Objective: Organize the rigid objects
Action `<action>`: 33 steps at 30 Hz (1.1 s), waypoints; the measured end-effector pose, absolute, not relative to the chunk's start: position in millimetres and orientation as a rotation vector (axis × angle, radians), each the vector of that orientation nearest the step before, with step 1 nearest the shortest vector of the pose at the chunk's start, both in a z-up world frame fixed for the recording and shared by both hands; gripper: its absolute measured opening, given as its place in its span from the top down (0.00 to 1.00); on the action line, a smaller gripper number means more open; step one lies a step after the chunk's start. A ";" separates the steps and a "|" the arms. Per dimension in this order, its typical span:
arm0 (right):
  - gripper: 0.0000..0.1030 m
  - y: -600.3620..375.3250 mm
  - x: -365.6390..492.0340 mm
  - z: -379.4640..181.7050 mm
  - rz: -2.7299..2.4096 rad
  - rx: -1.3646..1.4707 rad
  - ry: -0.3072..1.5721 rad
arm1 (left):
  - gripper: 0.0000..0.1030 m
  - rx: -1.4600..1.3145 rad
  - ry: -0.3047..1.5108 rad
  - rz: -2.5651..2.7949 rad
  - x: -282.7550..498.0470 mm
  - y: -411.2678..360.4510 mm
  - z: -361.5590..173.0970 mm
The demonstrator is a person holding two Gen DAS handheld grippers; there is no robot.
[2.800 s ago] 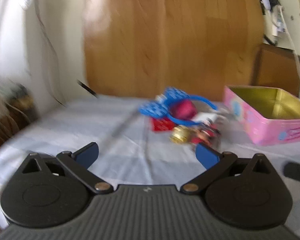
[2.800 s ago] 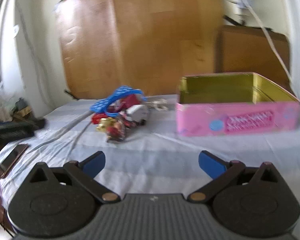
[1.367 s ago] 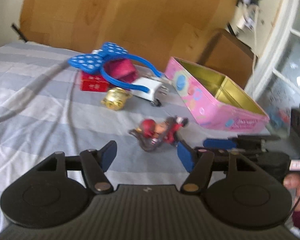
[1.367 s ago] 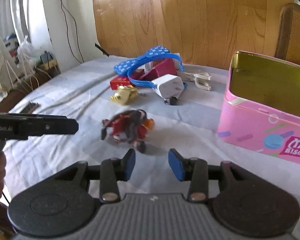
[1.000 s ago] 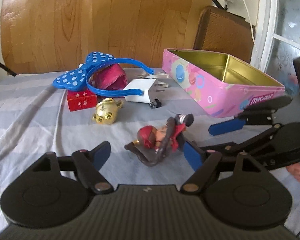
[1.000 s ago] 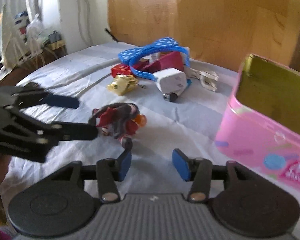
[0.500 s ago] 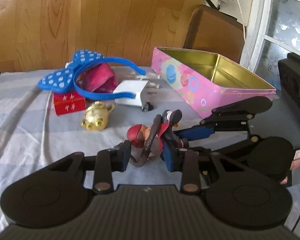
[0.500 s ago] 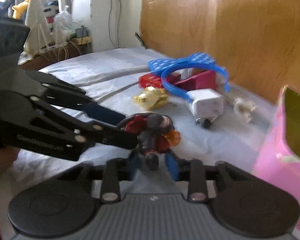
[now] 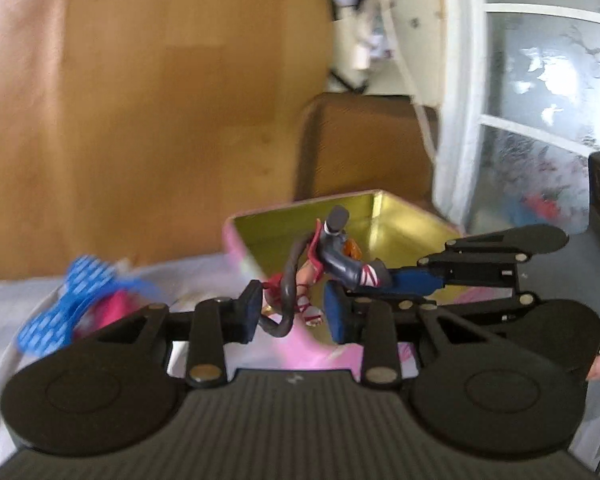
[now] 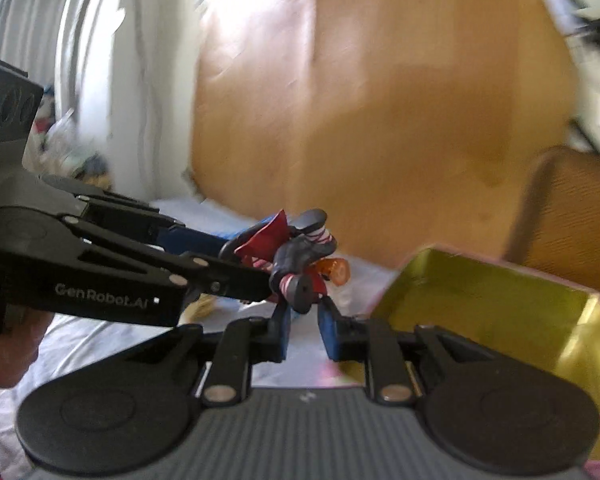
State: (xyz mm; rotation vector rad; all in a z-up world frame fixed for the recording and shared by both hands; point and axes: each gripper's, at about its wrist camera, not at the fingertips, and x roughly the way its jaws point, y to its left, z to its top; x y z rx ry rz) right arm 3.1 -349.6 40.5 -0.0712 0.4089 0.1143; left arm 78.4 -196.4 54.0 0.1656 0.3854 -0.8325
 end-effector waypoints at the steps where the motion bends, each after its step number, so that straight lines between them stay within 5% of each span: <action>1: 0.84 -360.6 -0.1 42.2 0.091 -0.066 0.401 | 0.66 0.173 0.379 -0.848 77.9 -208.2 55.2; 6: 0.83 -414.6 -7.9 27.7 -0.033 -0.019 0.424 | 0.66 0.229 0.394 -0.917 82.4 -273.8 39.3; 9: 0.81 -435.3 0.8 7.0 -0.106 0.018 0.487 | 0.49 0.270 0.408 -0.889 84.6 -296.6 26.1; 11: 0.69 -442.6 -0.2 -1.3 -0.169 0.016 0.497 | 0.42 0.279 0.405 -0.824 84.3 -293.8 24.2; 16: 0.67 -450.4 -10.6 11.6 -0.208 0.074 0.434 | 0.31 0.216 0.388 -0.744 82.2 -231.3 34.6; 22: 0.67 -388.4 -11.0 40.7 0.008 0.076 0.336 | 0.31 0.137 0.462 -0.455 94.6 -105.8 11.3; 33: 0.69 -271.5 172.9 5.4 0.025 -0.130 0.536 | 0.31 -0.070 0.632 -0.294 141.3 -17.1 -24.3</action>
